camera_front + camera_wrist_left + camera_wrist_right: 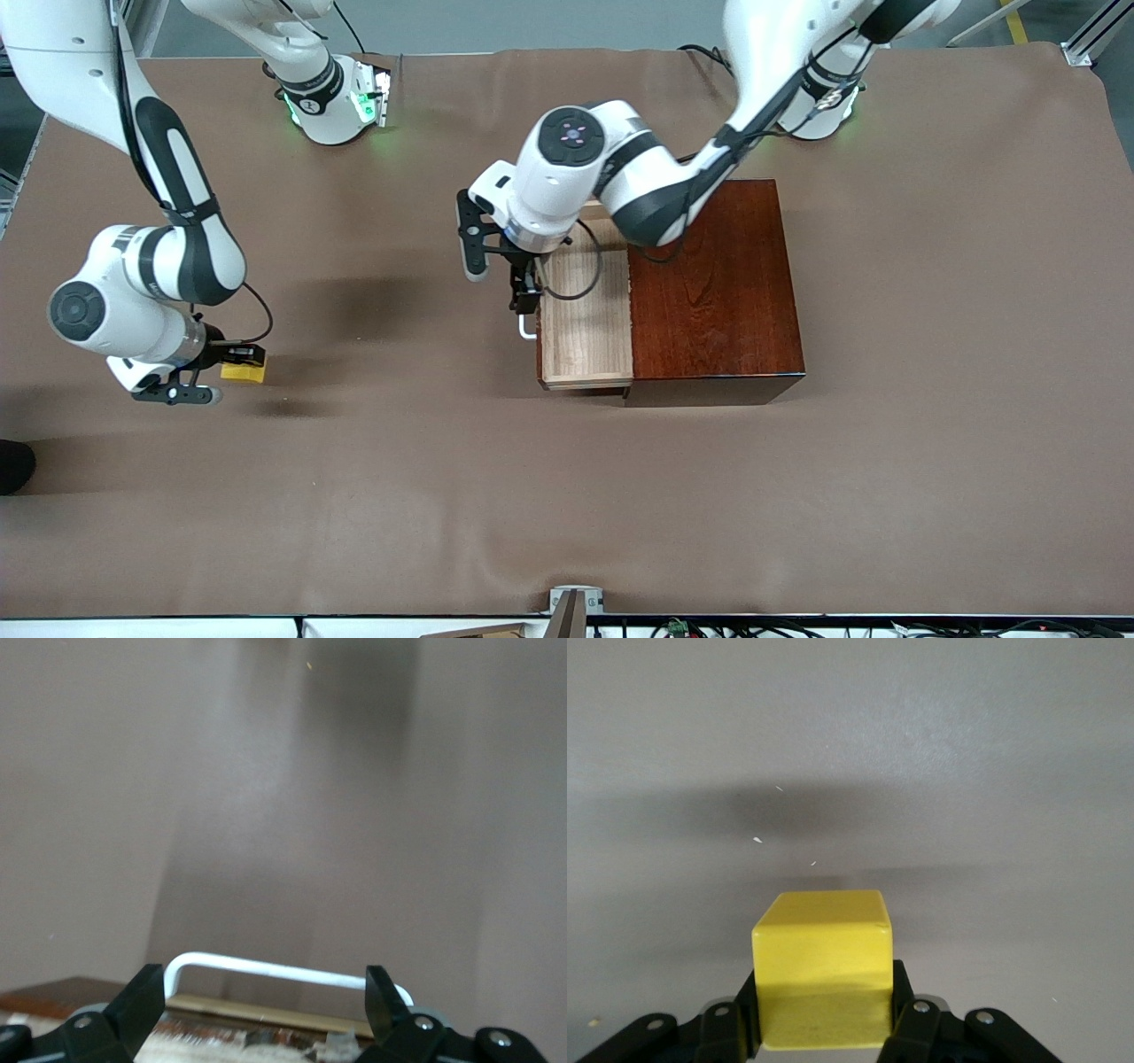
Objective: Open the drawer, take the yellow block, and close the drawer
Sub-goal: 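Lower the cube with the right gripper while the left gripper reaches the drawer, then push the drawer shut with the left gripper while the right gripper withdraws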
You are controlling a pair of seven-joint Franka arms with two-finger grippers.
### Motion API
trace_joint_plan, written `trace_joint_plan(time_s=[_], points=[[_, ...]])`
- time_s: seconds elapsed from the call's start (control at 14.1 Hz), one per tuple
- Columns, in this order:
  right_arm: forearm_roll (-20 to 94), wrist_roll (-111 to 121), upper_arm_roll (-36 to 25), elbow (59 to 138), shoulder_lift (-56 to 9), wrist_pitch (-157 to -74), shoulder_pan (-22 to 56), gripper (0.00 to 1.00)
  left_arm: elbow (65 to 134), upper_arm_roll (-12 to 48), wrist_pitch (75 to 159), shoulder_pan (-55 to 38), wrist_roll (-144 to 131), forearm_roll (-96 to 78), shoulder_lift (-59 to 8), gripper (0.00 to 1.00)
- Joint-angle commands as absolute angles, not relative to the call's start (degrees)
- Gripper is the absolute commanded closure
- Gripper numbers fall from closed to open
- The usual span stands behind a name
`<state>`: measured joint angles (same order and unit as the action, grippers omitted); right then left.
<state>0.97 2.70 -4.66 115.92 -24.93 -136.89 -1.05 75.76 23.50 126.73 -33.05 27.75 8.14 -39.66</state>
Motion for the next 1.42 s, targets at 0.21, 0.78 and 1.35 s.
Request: trace_joint_plan(time_s=[0.21, 0.78, 1.35], points=[[1.05, 1.76, -3.87, 121.29, -25.75, -146.60, -2.11, 0.81, 73.92, 17.23, 125.07, -38.50, 29.27, 10.45, -41.75, 0.00], [1.05, 1.93, -3.87, 121.11, -25.23, -146.25, -2.20, 0.00, 73.83, 17.31, 122.34, -38.50, 35.40, 14.06, -42.98, 0.00], [1.05, 2.64, -3.69, 120.85, -19.35, -141.43, -1.58, 0.00, 73.83, 15.39, 117.17, -38.40, 36.04, 14.33, -42.63, 0.00]])
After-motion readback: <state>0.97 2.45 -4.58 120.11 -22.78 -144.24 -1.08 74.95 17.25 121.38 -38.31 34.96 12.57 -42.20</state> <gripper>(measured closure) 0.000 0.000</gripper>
